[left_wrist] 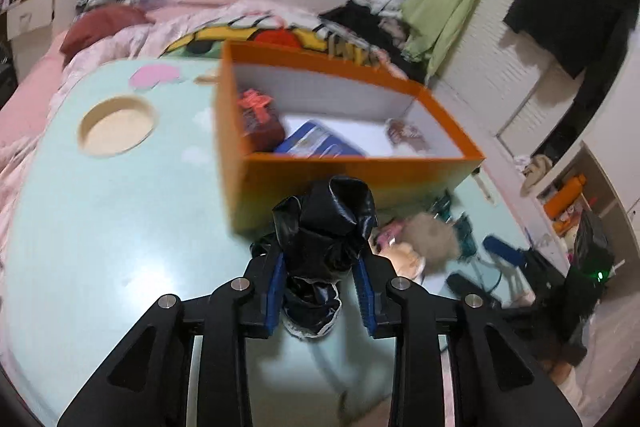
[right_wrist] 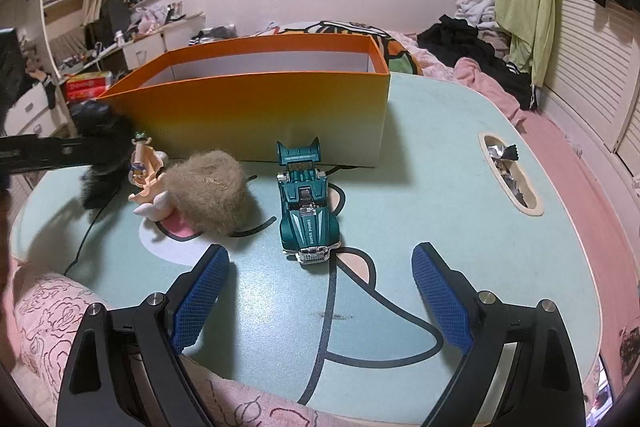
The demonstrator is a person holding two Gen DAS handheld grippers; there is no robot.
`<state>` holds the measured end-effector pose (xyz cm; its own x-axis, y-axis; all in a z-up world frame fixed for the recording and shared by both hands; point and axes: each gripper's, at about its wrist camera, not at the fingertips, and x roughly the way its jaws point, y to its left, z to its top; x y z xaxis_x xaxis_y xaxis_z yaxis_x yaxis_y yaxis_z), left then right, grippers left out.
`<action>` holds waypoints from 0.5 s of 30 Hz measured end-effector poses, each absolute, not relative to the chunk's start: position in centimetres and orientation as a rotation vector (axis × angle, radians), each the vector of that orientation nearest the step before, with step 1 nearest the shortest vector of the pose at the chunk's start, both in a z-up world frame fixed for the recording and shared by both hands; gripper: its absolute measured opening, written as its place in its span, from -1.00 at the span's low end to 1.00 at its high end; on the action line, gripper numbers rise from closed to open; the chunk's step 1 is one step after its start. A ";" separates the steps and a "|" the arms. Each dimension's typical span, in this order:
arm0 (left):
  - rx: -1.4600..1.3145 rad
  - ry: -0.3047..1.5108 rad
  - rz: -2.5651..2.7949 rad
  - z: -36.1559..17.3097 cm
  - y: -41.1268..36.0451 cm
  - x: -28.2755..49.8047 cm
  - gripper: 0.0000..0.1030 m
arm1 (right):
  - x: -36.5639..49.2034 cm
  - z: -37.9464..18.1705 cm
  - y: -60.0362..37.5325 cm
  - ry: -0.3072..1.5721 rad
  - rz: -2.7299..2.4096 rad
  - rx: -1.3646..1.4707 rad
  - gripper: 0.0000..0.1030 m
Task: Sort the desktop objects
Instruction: 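Lift the black cloth out and drop it beside the figurine with the left gripper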
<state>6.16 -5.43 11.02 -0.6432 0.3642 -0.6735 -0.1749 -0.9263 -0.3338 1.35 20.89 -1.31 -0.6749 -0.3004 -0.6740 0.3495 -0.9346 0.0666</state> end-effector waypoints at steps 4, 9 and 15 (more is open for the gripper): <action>-1.084 -0.367 2.572 11.6 -4.4 7.0 0.60 | 1.3 -1.3 20.9 0.097 -2.588 1.024 0.81; -1.083 -0.227 2.646 12.3 -5.4 10.4 0.61 | 1.4 -1.4 20.8 0.096 -2.588 1.024 0.81; -1.139 0.079 2.767 8.8 -2.4 12.4 0.83 | 1.3 -1.4 20.8 0.099 -2.588 1.023 0.81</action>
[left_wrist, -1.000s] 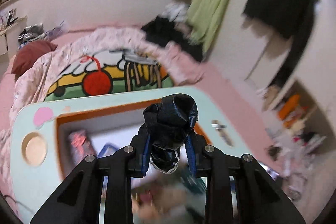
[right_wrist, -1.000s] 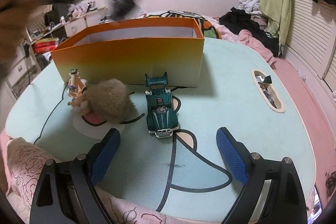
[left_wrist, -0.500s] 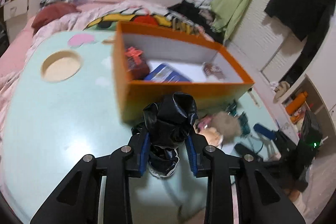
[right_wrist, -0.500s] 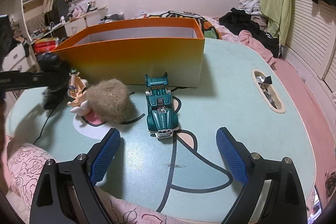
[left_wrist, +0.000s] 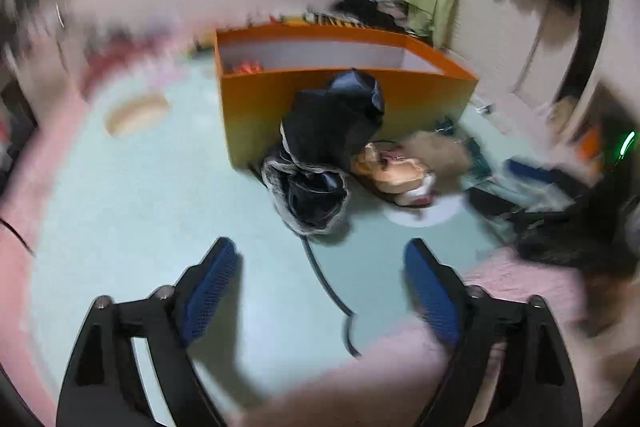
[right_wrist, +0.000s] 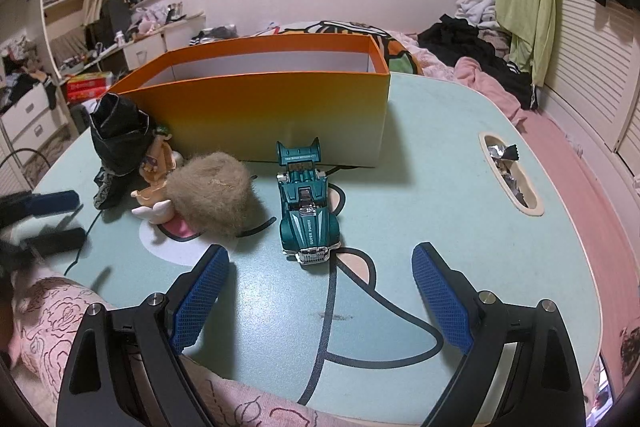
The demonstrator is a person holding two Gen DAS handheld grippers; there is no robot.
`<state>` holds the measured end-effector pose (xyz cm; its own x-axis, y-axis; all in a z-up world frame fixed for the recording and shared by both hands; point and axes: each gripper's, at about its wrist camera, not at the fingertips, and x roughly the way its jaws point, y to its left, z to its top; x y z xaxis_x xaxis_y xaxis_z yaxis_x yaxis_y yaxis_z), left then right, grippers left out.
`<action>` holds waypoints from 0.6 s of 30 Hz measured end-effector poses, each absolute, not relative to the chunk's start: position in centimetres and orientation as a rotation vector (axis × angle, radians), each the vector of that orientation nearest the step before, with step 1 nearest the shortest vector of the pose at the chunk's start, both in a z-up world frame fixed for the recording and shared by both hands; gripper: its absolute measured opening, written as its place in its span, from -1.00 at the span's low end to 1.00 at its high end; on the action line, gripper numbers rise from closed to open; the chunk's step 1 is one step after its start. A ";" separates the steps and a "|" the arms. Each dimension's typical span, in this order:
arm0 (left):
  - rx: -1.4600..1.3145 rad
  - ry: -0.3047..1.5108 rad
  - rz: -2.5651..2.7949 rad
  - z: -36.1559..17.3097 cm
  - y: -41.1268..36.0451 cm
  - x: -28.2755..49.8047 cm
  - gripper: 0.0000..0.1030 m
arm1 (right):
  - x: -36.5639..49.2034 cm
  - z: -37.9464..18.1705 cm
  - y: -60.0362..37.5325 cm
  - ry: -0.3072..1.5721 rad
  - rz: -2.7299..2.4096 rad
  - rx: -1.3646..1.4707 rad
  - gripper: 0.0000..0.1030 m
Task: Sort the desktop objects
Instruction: 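Lift the black cloth out and drop it beside the figurine with the left gripper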
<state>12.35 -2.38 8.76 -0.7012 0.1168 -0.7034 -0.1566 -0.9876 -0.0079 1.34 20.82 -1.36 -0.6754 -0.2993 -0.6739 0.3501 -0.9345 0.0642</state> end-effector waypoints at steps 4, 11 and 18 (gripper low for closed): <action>-1.130 0.115 2.832 8.0 -2.0 11.5 0.98 | 1.1 -1.6 20.9 0.094 -2.586 1.026 0.81; -1.115 0.115 2.839 7.6 -2.5 11.4 0.99 | 1.4 -1.7 20.6 0.100 -2.585 1.025 0.82; -1.110 0.118 2.841 7.6 -2.2 11.8 0.99 | 1.4 -1.7 20.6 0.101 -2.585 1.025 0.82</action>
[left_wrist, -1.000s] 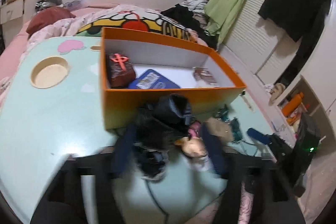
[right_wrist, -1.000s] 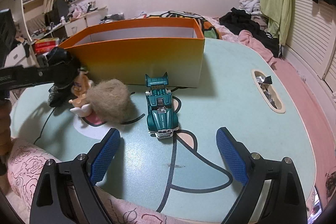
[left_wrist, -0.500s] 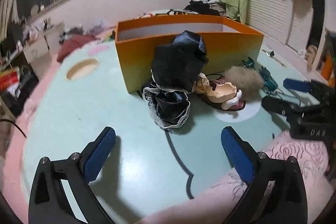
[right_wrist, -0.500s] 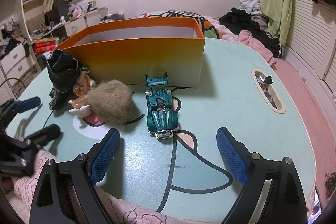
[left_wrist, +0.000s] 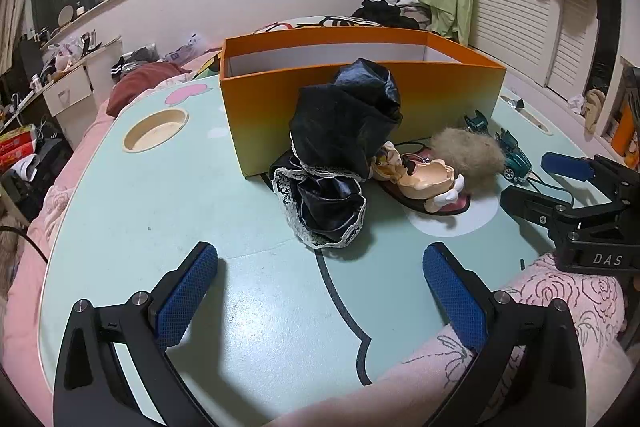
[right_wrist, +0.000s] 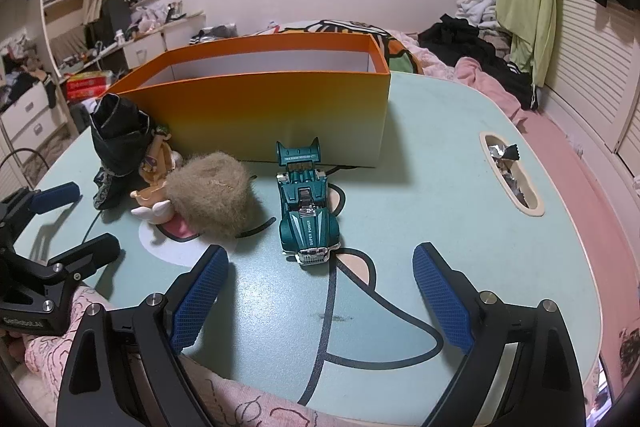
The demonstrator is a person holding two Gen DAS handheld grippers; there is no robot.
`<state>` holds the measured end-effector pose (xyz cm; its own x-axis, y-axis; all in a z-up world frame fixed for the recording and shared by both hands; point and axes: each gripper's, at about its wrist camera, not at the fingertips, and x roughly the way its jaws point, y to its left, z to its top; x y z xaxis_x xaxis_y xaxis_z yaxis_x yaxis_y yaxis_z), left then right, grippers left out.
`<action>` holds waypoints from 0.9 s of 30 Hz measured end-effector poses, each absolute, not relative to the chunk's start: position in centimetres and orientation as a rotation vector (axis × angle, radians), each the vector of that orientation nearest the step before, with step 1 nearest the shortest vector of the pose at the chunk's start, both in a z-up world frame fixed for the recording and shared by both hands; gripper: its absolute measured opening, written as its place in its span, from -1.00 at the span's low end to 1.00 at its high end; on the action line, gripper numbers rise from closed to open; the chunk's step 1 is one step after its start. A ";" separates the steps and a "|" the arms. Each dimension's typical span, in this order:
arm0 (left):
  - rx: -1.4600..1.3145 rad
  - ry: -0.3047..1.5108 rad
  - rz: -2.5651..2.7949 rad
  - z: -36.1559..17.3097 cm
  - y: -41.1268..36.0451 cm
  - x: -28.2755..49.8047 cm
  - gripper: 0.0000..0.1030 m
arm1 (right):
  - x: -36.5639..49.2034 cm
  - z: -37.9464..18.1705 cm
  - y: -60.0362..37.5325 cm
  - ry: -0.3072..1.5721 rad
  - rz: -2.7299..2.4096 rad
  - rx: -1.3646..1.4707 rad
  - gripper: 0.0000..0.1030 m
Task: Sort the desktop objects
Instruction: 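Lift the black cloth out and drop it beside the figurine with the left gripper, then reach into the box, grasp and lift the blue printed tin with the right gripper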
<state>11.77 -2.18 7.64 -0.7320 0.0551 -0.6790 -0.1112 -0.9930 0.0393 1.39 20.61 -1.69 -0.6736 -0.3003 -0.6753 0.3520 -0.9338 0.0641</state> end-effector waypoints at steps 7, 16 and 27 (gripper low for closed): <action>-1.109 0.119 2.841 7.7 -2.2 11.8 0.99 | 1.4 -1.7 20.6 0.101 -2.585 1.025 0.82; -1.108 0.119 2.841 7.6 -2.2 11.8 0.99 | 1.4 -1.8 20.6 0.101 -2.585 1.024 0.82; -1.108 0.119 2.841 7.6 -2.2 11.8 0.99 | 1.2 -1.6 20.8 0.064 -2.551 1.024 0.82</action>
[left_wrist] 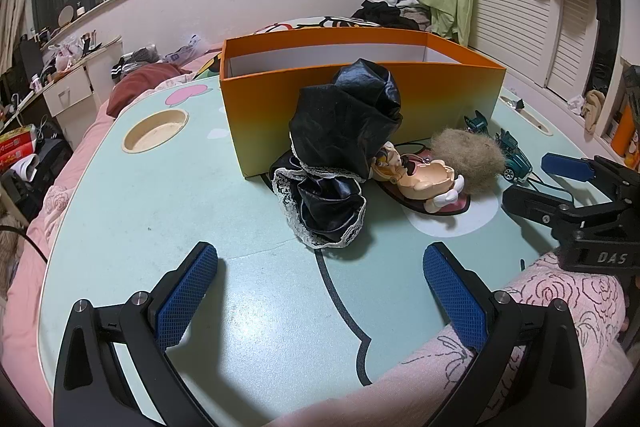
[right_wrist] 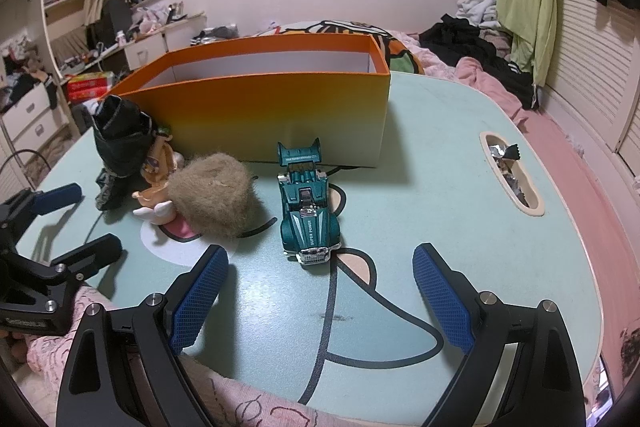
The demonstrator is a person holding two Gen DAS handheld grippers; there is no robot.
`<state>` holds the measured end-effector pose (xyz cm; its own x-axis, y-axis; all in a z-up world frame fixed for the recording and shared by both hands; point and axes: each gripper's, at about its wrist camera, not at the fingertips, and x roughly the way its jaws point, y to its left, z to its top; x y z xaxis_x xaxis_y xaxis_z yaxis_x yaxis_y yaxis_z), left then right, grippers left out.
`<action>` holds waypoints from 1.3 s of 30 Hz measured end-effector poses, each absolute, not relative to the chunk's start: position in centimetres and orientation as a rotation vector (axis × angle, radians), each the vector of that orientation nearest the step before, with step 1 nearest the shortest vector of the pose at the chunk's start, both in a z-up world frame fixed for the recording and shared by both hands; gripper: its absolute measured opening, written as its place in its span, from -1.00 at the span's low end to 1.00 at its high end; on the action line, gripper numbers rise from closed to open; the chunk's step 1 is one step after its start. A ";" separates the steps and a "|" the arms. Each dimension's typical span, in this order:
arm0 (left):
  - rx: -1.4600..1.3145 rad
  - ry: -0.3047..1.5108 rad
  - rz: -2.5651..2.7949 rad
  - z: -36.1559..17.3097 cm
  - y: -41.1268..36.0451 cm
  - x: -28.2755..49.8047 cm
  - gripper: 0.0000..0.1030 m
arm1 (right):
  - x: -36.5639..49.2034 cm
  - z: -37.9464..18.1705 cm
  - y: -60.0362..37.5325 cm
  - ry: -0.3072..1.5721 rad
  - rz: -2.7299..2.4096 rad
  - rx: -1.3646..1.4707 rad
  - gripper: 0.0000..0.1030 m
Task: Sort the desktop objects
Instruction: 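Reach into the box, grasp and lift the blue printed tin with the right gripper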
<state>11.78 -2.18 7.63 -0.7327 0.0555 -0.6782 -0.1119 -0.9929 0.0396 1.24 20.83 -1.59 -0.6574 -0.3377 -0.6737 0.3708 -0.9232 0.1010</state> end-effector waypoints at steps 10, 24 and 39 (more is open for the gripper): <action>-1.108 0.119 2.842 7.6 -2.1 11.8 0.99 | -3.3 8.0 22.0 -0.179 -2.413 0.959 0.50; -1.107 0.116 2.842 7.7 -2.0 11.6 0.99 | -16.6 1.3 5.4 0.164 -1.952 1.599 0.73; -1.103 0.114 2.842 7.8 -2.0 11.5 0.99 | -17.3 4.4 11.1 -0.040 -2.133 1.424 0.32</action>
